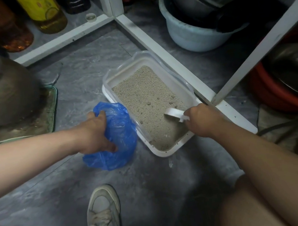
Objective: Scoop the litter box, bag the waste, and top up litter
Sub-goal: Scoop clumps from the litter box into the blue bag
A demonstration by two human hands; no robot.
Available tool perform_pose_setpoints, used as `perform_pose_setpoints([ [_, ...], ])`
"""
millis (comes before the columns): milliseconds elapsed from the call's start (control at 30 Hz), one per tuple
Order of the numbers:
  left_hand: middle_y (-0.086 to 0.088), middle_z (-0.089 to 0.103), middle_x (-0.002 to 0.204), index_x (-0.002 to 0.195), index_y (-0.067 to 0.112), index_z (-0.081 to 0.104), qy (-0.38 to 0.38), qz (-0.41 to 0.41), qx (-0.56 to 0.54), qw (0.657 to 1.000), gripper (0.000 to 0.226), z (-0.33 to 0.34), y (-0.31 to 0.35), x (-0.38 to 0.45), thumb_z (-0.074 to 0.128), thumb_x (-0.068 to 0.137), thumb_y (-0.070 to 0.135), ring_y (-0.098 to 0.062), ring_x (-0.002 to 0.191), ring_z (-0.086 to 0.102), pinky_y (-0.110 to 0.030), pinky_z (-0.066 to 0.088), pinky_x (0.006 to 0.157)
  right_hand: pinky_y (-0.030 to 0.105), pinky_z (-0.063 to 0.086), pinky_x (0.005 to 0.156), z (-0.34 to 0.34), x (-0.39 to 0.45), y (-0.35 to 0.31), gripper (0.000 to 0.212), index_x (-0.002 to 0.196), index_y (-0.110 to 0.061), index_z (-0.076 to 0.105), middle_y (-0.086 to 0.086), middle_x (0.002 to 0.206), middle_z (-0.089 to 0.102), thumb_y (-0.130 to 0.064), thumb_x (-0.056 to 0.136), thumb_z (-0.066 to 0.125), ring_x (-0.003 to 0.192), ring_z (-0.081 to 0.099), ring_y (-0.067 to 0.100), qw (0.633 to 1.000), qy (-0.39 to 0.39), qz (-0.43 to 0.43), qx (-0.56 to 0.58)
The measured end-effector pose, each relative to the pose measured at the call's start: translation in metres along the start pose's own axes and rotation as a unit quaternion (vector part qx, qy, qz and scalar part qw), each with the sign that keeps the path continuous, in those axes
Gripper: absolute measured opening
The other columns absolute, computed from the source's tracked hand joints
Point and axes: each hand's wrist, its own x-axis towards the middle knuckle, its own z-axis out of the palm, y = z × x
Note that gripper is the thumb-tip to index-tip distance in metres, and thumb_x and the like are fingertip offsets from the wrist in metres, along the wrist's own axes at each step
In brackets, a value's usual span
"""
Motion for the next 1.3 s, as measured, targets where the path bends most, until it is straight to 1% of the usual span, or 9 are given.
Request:
perform_pose_setpoints([
  [233,-0.012,0.005,0.162,0.158,0.015,-0.009,-0.006,-0.009,0.003,1.0,0.136,0.001,-0.001,0.0,0.085,0.067,0.052,-0.033,0.14,0.038,-0.033,0.038,0.109,0.036,0.055,0.073,-0.014,0.002,0.007,0.03,0.106,-0.017,0.073,0.013,0.096,0.07,-0.03,0.086,0.055,0.085,0.064,0.032,0.993,0.058,0.042,0.088],
  [367,-0.012,0.005,0.162,0.158,0.015,-0.008,-0.004,-0.01,0.006,1.0,0.136,0.001,0.0,0.002,0.086,0.066,0.052,-0.032,0.139,0.039,-0.033,0.039,0.109,0.031,0.051,0.069,-0.011,0.006,-0.008,0.028,0.096,-0.013,0.073,0.014,0.093,0.068,-0.031,0.082,0.056,0.086,0.065,0.031,0.993,-0.011,0.039,0.112],
  [567,-0.011,0.005,0.162,0.158,0.017,-0.008,-0.003,-0.015,0.003,1.0,0.134,0.002,0.0,0.001,0.085,0.068,0.053,-0.032,0.139,0.04,-0.034,0.04,0.107,0.037,0.056,0.081,-0.014,0.003,-0.028,0.014,0.081,-0.01,0.055,0.014,0.097,0.066,-0.024,0.081,0.056,0.092,0.067,0.034,0.947,-0.022,0.166,0.276],
  [667,-0.011,0.007,0.16,0.159,0.017,-0.006,-0.006,-0.016,-0.002,1.0,0.134,0.004,0.0,0.0,0.085,0.068,0.053,-0.032,0.138,0.039,-0.033,0.039,0.105,0.033,0.053,0.063,-0.014,-0.003,-0.035,0.016,0.083,-0.002,0.061,0.015,0.078,0.067,-0.016,0.084,0.053,0.069,0.066,0.03,0.931,-0.075,0.186,0.304],
  [800,-0.011,0.009,0.159,0.159,0.017,-0.006,-0.009,-0.02,-0.002,1.0,0.133,0.006,-0.002,-0.002,0.084,0.068,0.054,-0.031,0.139,0.039,-0.033,0.038,0.106,0.021,0.04,0.039,-0.002,-0.008,-0.05,0.023,0.087,0.01,0.066,0.021,0.058,0.064,-0.007,0.086,0.05,0.033,0.051,0.022,0.878,-0.138,0.216,0.404],
  [1000,-0.011,0.011,0.159,0.159,0.017,-0.005,-0.013,-0.022,-0.014,1.0,0.132,0.006,-0.005,-0.002,0.085,0.068,0.053,-0.031,0.138,0.039,-0.033,0.039,0.107,0.024,0.048,0.036,0.003,-0.019,-0.05,0.024,0.119,0.001,0.054,0.016,0.062,0.059,-0.011,0.099,0.047,0.037,0.059,0.021,0.747,-0.231,0.264,0.565],
  [1100,-0.01,0.013,0.157,0.158,0.016,-0.002,-0.005,-0.018,-0.03,0.999,0.129,0.005,-0.002,-0.001,0.084,0.069,0.052,-0.031,0.137,0.039,-0.033,0.04,0.106,0.025,0.053,0.04,0.009,-0.026,-0.045,0.028,0.125,0.0,0.054,0.015,0.059,0.065,-0.015,0.102,0.048,0.046,0.063,0.021,0.708,-0.256,0.274,0.598],
  [1233,-0.013,0.017,0.155,0.159,0.015,0.002,0.027,-0.007,-0.039,0.999,0.128,0.006,-0.005,0.005,0.085,0.068,0.051,-0.031,0.135,0.041,-0.034,0.041,0.104,0.022,0.048,0.039,0.014,-0.034,-0.043,0.021,0.114,0.002,0.059,0.021,0.072,0.068,-0.011,0.101,0.05,0.044,0.06,0.021,0.751,-0.242,0.265,0.554],
  [1300,-0.013,0.03,0.143,0.156,0.012,0.015,0.036,-0.014,-0.055,0.998,0.121,0.01,-0.012,0.018,0.087,0.065,0.048,-0.029,0.118,0.05,-0.031,0.044,0.093,0.021,0.042,0.041,0.019,-0.032,-0.038,0.019,0.106,0.003,0.062,0.022,0.075,0.068,-0.011,0.099,0.051,0.044,0.057,0.021,0.779,-0.24,0.258,0.519],
])
